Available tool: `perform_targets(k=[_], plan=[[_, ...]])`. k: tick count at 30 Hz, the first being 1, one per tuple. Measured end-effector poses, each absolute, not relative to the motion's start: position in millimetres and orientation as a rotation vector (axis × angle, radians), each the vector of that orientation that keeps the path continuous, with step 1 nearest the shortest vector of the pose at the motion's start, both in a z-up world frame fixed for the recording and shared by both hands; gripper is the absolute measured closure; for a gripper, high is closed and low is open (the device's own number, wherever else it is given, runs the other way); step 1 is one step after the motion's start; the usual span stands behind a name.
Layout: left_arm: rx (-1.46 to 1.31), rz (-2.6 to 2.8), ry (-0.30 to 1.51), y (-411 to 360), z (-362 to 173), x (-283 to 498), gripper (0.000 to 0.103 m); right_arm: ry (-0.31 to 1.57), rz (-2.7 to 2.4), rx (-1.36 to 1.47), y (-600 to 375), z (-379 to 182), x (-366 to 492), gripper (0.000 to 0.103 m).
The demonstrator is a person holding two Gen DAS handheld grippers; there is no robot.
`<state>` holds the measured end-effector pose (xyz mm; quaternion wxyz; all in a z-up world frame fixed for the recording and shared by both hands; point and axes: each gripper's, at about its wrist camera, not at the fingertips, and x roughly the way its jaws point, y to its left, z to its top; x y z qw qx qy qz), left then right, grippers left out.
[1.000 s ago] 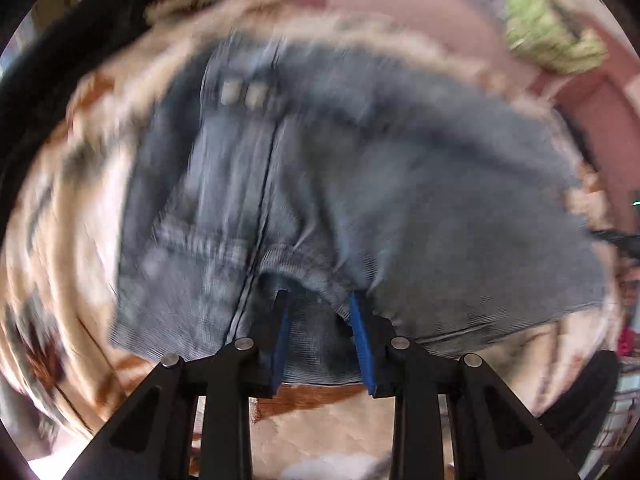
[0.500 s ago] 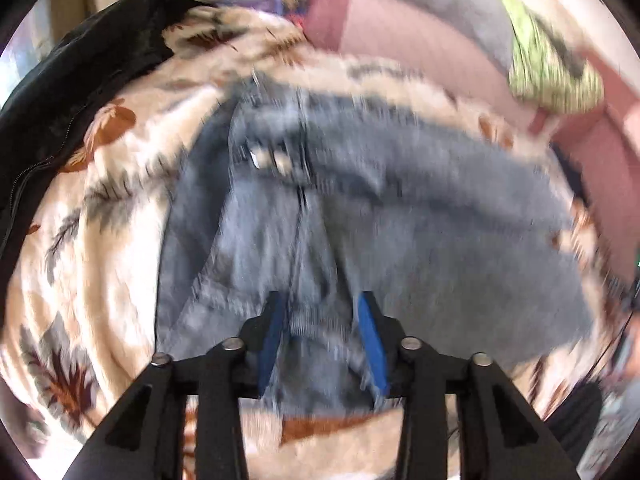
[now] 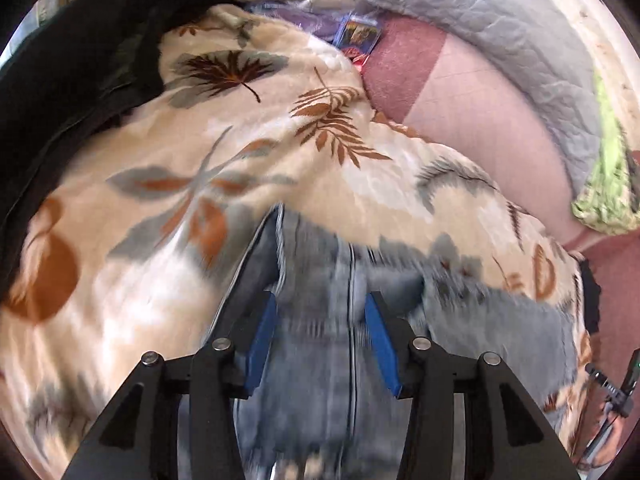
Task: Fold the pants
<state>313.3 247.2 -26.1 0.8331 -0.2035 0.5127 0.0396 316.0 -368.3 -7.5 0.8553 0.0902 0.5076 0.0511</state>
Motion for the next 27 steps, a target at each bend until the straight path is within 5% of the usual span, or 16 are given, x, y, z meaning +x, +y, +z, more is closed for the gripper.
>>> perform_targets(k=[14,15,16,17,18,27], plan=[[-0.377,0.091,1.169,244.6,-58.7,361.6,0.063,1.148,-0.027,0.148,-378.9,-47.9,413.1,0.052],[-0.391,0.090,1.171,246.5,-60.3,363.5,0.065,1.142,-0.017,0.143,-377.4,-47.4,414.4,0.059],[-0.404,0.093,1.174,249.6,-61.0,364.9,0.074,1.140,-0.018,0.138,-376.4,-46.0,415.0,0.067],[-0.403,0.105,1.178,252.1,-61.6,366.5,0.095,1.133,-0.025,0.125,-374.7,-43.3,415.2,0.072],[-0.399,0.122,1.191,255.2,-63.1,368.1,0.101,1.125,-0.037,0.096,-371.8,-40.2,414.9,0.081],[-0.405,0.106,1.198,260.8,-58.1,373.2,0.102,1.089,-0.065,0.048,-362.9,-25.4,410.2,0.090]])
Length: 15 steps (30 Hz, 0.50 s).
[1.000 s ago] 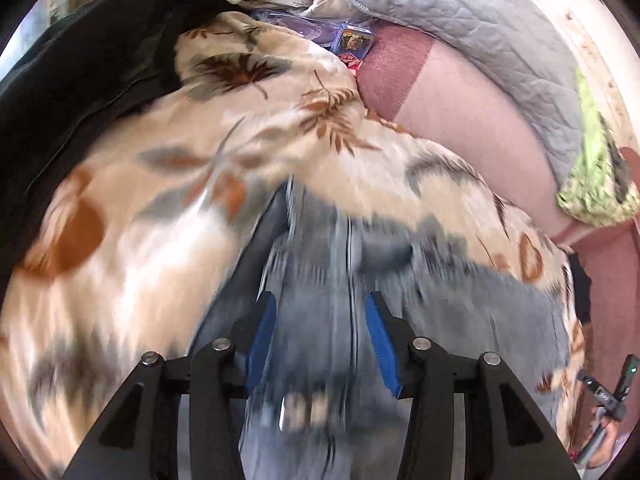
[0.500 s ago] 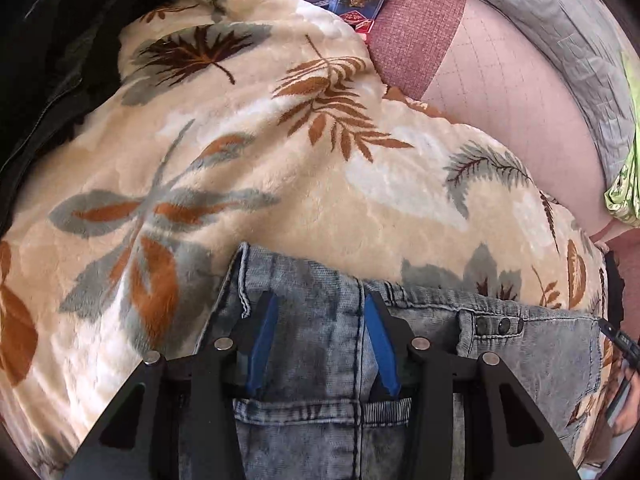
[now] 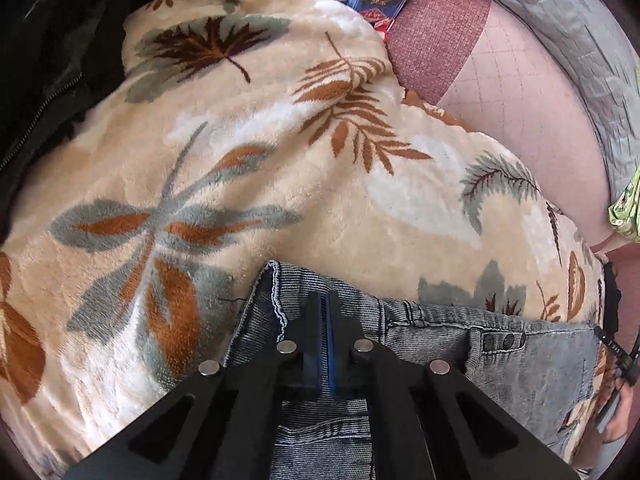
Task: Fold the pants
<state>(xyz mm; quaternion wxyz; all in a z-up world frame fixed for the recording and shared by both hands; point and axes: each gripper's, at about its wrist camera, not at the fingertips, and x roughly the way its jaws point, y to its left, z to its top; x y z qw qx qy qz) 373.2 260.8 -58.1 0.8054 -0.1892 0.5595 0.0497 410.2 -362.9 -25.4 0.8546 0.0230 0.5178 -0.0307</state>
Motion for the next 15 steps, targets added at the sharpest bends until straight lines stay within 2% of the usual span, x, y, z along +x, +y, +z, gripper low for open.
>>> perform_targets(k=[9,15], plan=[[-0.424,0.046,1.061,256.2,-1.5,330.0,0.103,0.953,-0.022,0.112,-367.8,30.0,364.5,0.092],[-0.429,-0.010,0.889,264.8,74.4,232.4,0.103,0.824,0.071,0.170,-376.5,89.4,275.4,0.093]])
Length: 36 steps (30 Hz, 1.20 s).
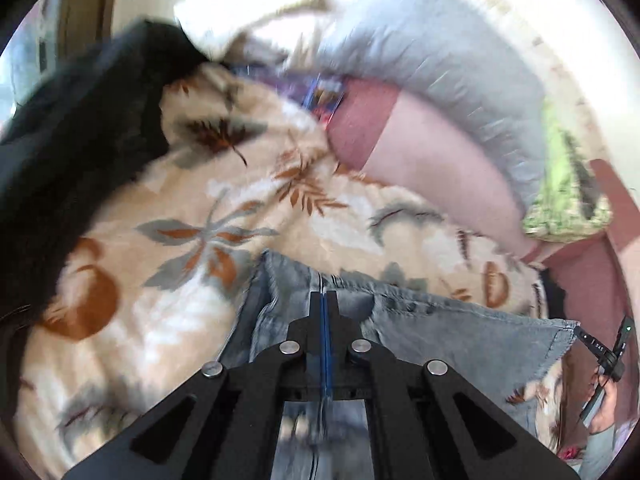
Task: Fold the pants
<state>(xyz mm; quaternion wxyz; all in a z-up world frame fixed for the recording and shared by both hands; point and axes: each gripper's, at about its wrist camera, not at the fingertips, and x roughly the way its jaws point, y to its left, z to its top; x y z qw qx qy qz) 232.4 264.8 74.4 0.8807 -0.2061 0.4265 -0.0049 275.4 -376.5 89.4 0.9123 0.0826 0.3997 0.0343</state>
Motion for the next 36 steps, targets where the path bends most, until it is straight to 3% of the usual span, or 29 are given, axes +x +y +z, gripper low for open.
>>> perform_targets(k=[4,8,19,27,28,31,34,36], plan=[[-0.434,-0.055,0.866,273.7,90.7,171.5,0.103,0.809,0.129,0.150,-371.6,93.9,208.5,0.093],[-0.471,-0.053,0.945,278.3,70.8,170.2,0.103,0.858,0.130,0.146,-367.5,69.5,195.1,0.093],[-0.525,0.044,1.124,263.9,-19.7,317.7,0.103,0.853,0.119,0.160,-373.8,60.2,234.2,0.093],[-0.551,0.124,1.150,271.8,-55.0,359.0,0.103,0.857,0.133,0.161,-379.0,51.8,248.7,0.093],[-0.561,0.121,1.150,273.0,-56.7,359.9,0.102,0.860,0.136,0.163,-379.0,50.1,249.8,0.093],[-0.589,0.083,1.165,272.4,-60.4,363.6,0.084,0.866,0.136,0.164,-378.1,46.1,252.3,0.093],[-0.588,0.086,1.177,269.1,-59.6,364.5,0.083,0.875,0.136,0.175,-377.9,43.5,254.3,0.093],[-0.622,0.084,1.174,272.7,-58.1,364.5,0.072,0.874,0.138,0.172,-377.0,43.8,253.8,0.093]])
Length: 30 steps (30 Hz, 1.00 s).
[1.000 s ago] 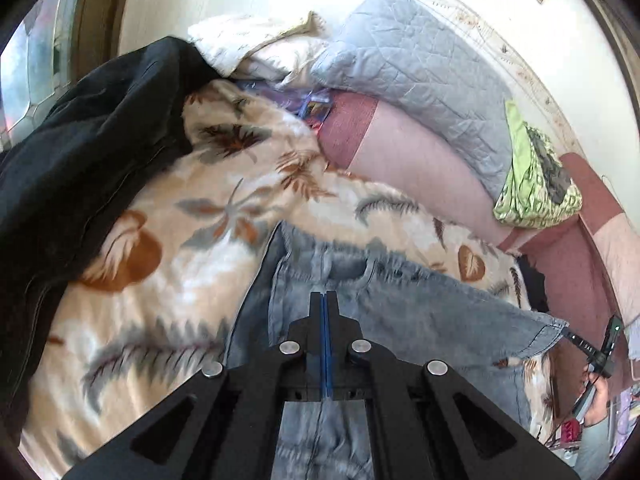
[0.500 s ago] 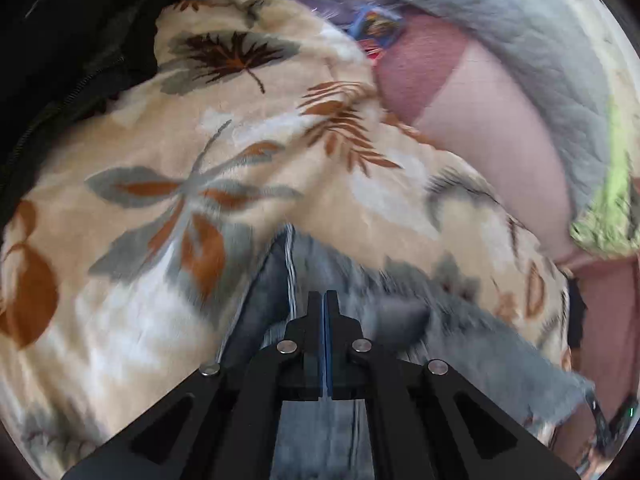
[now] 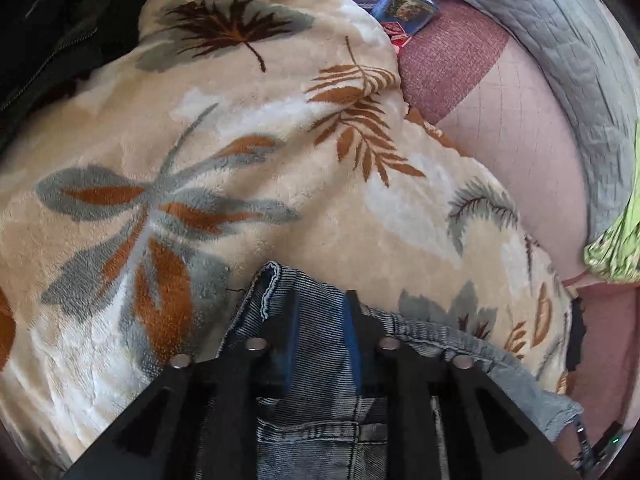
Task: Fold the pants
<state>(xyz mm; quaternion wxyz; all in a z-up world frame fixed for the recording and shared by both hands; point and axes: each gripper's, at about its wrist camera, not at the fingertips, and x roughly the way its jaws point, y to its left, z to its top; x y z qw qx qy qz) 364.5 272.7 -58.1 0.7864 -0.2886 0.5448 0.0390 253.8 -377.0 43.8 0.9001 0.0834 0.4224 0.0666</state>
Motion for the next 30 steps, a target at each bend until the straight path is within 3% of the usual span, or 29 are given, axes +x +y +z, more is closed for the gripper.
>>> perform_targets(k=[3,5,9,10,12,13,14,23,30], plan=[[-0.588,0.118,1.163,275.7,-46.1,361.5,0.063,0.874,0.137,0.175,-378.0,44.4,253.3,0.093],[-0.529,0.142,1.151,276.7,-35.7,357.4,0.049,0.876,0.137,0.175,-378.6,43.6,253.8,0.093],[-0.491,0.156,1.178,280.5,-40.2,356.8,0.049,0.874,0.137,0.187,-379.2,40.8,255.6,0.093],[-0.486,0.151,1.184,278.5,-42.9,358.2,0.051,0.876,0.139,0.189,-378.5,39.9,255.8,0.093],[-0.446,0.162,1.188,271.5,-44.7,361.5,0.071,0.880,0.142,0.182,-376.7,38.9,255.7,0.093],[-0.405,0.179,1.200,267.1,-46.0,364.0,0.086,0.883,0.141,0.176,-375.8,38.2,255.9,0.093],[-0.396,0.176,1.214,264.9,-48.6,366.3,0.089,0.884,0.140,0.175,-375.4,38.1,256.2,0.093],[-0.330,0.206,1.168,256.4,-34.5,359.5,0.092,0.884,0.137,0.181,-377.4,37.7,257.4,0.093],[-0.365,0.059,0.949,251.3,46.8,272.3,0.092,0.811,0.169,0.192,-382.4,68.8,215.1,0.094]])
